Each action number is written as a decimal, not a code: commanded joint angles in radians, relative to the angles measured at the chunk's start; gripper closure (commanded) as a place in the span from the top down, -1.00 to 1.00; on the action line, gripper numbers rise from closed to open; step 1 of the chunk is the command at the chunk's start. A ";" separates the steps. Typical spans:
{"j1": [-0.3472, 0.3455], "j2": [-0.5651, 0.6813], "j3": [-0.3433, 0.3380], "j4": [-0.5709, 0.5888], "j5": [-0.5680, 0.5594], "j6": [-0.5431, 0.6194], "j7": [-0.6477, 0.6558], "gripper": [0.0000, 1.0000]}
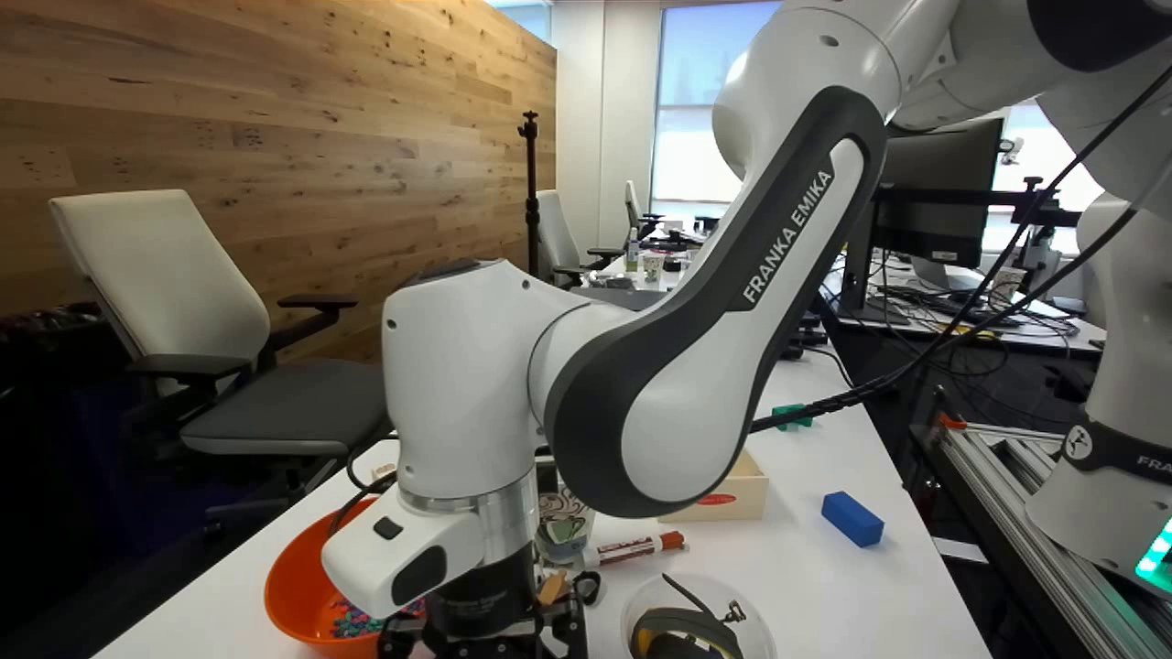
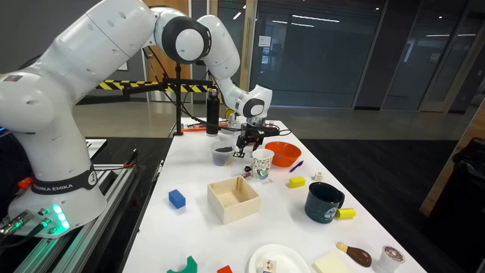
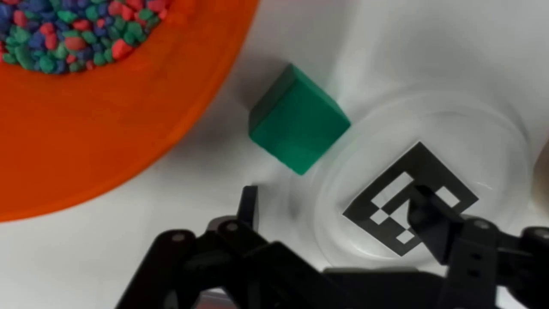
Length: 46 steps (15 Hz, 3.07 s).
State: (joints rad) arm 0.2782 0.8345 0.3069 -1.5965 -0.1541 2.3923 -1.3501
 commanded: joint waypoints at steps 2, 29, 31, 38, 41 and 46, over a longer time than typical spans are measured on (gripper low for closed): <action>0.010 -0.001 -0.008 -0.009 -0.040 0.022 0.001 0.00; 0.070 -0.241 -0.036 0.006 -0.102 -0.195 0.086 -0.97; 0.074 -0.279 -0.036 -0.022 -0.108 -0.203 0.109 -0.97; 0.035 -0.407 0.009 -0.203 -0.031 -0.092 0.218 -0.97; 0.007 -0.456 0.019 -0.291 -0.002 -0.047 0.239 -0.97; -0.062 -0.543 0.033 -0.444 0.077 0.014 0.200 -0.97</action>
State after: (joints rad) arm 0.2683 0.3884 0.3170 -1.9070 -0.1428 2.3606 -1.1292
